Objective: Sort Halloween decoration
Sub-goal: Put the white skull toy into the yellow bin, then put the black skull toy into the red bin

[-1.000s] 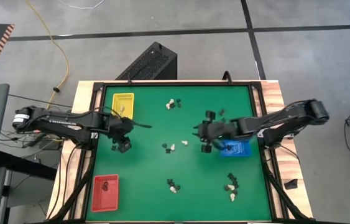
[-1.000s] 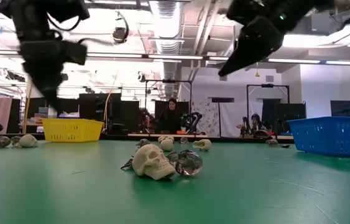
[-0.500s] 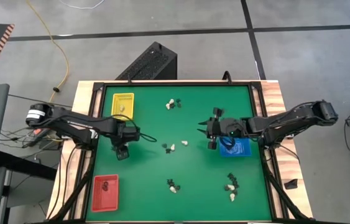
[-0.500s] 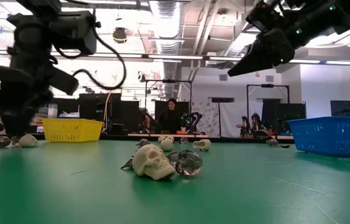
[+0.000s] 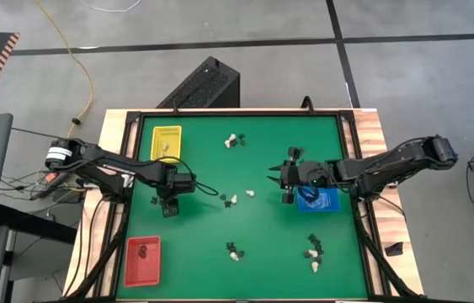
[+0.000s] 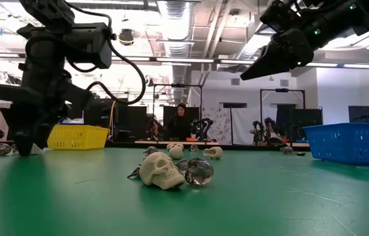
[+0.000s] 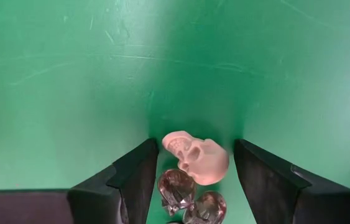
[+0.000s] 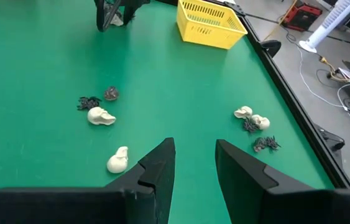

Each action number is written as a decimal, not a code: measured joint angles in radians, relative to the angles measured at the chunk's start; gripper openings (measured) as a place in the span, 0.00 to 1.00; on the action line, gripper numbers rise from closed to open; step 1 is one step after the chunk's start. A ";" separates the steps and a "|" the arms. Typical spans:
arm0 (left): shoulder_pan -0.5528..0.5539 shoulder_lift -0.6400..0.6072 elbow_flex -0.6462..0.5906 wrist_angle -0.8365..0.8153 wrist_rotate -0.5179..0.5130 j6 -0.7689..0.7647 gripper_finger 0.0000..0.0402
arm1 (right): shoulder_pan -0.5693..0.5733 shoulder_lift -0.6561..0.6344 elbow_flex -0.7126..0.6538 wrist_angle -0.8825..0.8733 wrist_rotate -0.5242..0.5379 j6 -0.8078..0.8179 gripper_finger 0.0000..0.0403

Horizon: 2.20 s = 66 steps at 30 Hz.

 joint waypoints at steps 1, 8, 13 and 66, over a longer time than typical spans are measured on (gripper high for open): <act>0.000 0.000 0.000 0.003 0.000 0.000 0.51 | 0.000 0.000 0.000 -0.001 0.000 0.000 0.36; 0.000 -0.003 -0.002 0.003 0.000 0.000 0.47 | 0.000 0.000 0.000 -0.001 0.000 0.000 0.36; 0.002 -0.002 -0.003 0.004 0.001 0.000 0.34 | 0.001 0.000 0.000 -0.001 0.000 0.000 0.36; 0.610 -0.096 0.300 -0.125 -0.198 0.344 0.50 | 0.001 0.001 -0.001 0.037 0.000 0.118 0.36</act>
